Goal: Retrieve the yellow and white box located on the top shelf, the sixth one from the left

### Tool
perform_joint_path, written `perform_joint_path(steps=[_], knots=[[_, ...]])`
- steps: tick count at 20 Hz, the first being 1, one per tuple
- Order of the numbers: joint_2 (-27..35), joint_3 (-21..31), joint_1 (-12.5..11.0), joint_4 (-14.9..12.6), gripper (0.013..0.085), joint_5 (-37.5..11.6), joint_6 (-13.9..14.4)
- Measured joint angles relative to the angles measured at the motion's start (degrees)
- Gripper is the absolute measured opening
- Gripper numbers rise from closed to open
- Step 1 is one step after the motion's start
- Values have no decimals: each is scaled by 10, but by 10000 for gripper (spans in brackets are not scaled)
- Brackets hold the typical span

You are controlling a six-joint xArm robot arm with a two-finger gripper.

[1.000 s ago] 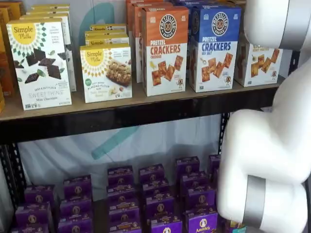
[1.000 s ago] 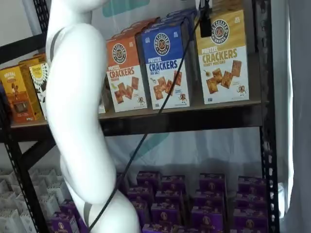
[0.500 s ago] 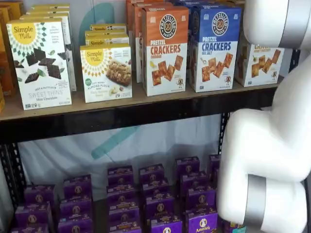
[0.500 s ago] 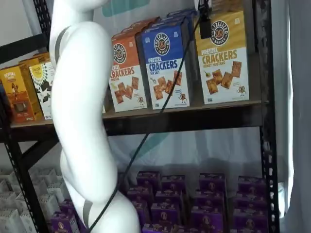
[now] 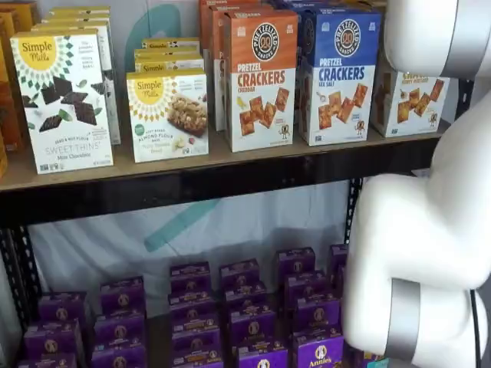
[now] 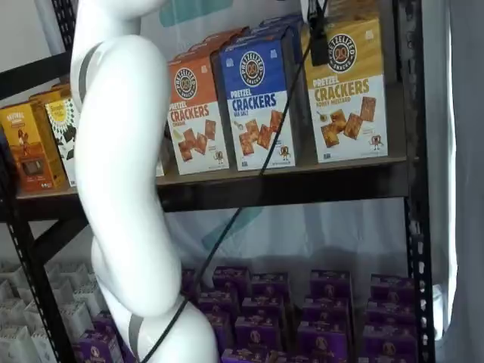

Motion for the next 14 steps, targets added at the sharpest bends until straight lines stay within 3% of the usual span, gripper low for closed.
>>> perform_joint_path(steps=[5,10,14], knots=[[-3,4,-4,2,850,-3,-3],[-4,6,-5,2,690,-5,-5],[-2,4,-6,3,690,-3,-5]])
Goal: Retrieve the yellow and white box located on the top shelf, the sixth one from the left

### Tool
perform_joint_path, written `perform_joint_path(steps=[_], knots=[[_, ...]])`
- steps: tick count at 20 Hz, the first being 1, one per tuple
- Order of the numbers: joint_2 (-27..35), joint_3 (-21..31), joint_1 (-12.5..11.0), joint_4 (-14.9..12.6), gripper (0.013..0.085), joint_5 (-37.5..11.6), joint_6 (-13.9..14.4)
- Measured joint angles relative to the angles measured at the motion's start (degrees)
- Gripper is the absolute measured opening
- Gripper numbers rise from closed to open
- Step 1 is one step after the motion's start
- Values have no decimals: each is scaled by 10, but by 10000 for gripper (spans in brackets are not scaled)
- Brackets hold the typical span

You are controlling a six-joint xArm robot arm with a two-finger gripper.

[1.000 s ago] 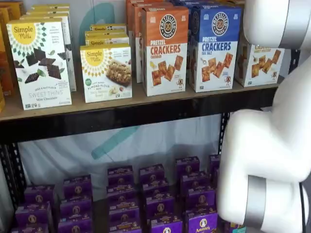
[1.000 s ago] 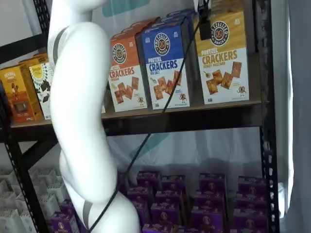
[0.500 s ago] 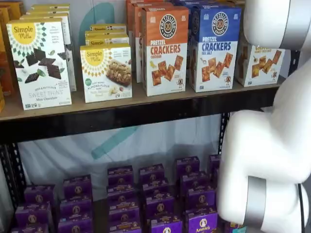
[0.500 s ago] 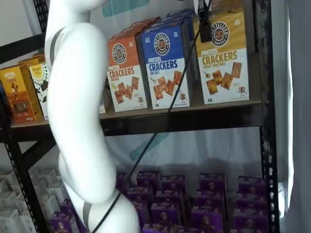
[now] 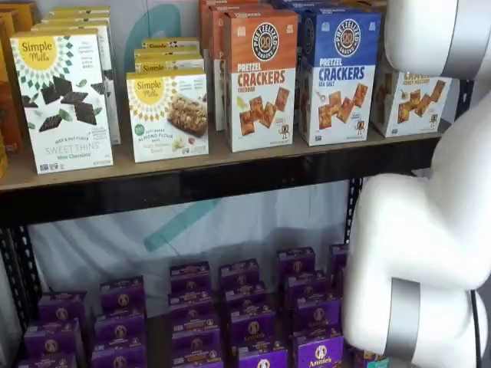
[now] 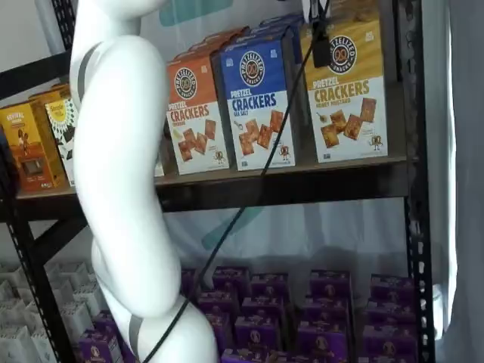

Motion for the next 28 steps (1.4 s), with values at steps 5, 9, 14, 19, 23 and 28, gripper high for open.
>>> perform_joint_path(steps=[5,9,14,19,23,28], knots=[[1,-1,-2,2,570,1,-1],[1,-3,-3,4,570,4,-1],[2,-7,-5,5,570,11,-2],[-4,-9,-11,9,570,25,-5],[-26,8,-16,8,570,34,-9],[-67,45,-22,3,570,48,-16]])
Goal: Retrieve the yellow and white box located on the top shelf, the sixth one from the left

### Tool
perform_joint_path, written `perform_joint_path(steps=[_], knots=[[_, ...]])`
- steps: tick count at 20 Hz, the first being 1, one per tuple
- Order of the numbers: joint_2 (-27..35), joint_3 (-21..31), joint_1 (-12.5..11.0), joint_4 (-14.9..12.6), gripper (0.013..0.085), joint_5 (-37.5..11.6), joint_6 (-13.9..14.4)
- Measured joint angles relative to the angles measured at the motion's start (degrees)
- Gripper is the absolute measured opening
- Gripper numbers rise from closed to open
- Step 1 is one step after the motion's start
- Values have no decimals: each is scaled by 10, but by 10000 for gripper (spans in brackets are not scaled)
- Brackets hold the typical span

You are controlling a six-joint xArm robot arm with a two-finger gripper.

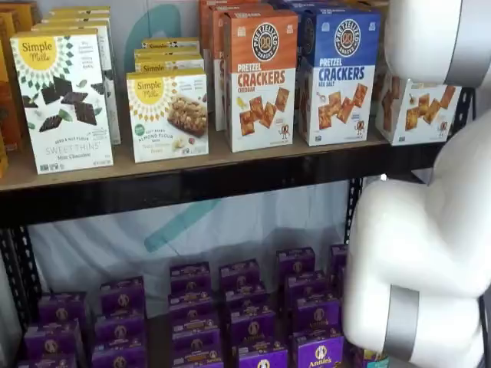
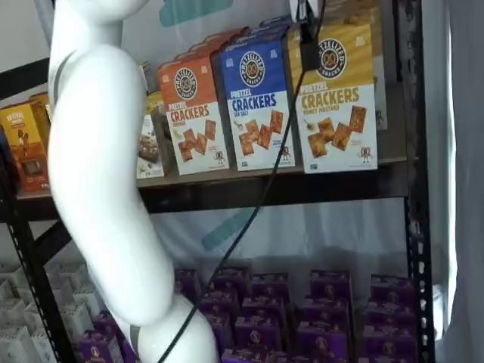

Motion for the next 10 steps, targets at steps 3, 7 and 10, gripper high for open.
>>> perform_joint_path(steps=[3,7,10], knots=[[-33,31,0,-9,570,8,-2],[-76,72,3,-22,570,20,-3],[-108,103,9,-32,570,27,-1]])
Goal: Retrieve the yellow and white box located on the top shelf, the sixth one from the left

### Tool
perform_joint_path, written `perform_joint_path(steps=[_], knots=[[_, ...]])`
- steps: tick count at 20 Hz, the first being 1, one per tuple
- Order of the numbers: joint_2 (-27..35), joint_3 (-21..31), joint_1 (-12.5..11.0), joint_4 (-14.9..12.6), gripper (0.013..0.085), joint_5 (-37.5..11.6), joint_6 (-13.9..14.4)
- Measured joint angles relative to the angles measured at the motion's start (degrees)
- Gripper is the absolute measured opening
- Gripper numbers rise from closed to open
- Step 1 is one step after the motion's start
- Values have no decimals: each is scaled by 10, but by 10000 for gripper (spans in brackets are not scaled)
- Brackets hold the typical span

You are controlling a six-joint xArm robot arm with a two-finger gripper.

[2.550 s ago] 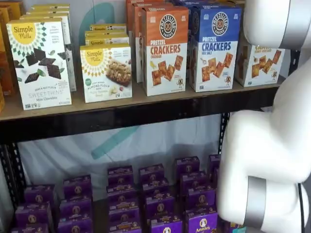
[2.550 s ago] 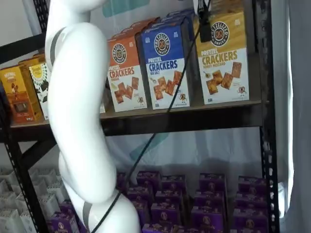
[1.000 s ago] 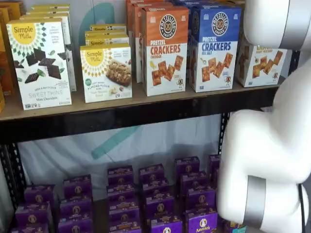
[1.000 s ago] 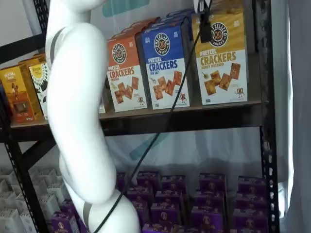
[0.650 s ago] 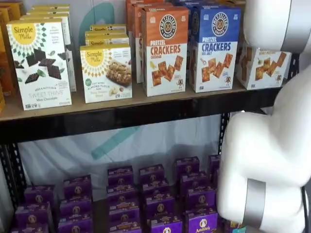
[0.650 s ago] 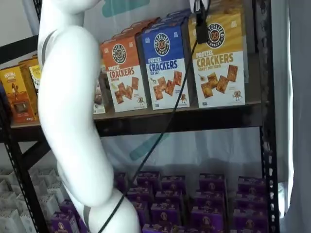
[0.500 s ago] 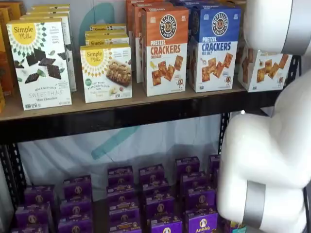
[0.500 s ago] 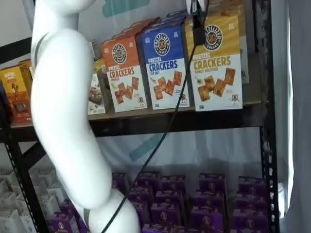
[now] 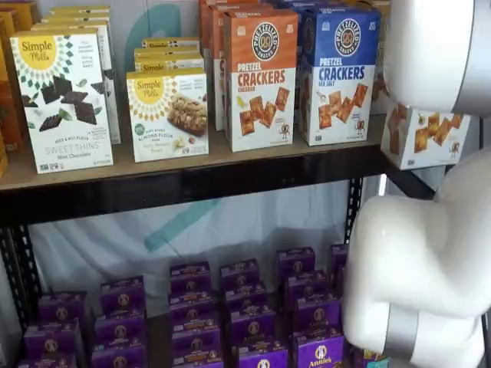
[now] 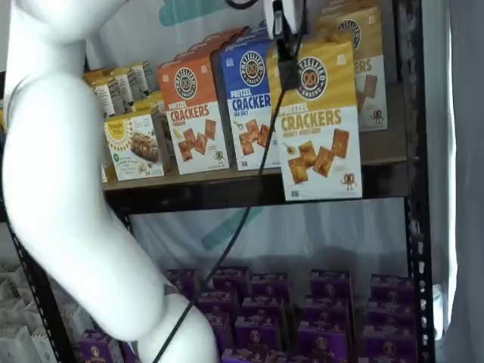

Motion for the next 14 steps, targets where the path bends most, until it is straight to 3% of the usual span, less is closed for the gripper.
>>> perform_joint_path(steps=[14], knots=[[-77,77,29,-6,570,22,28]])
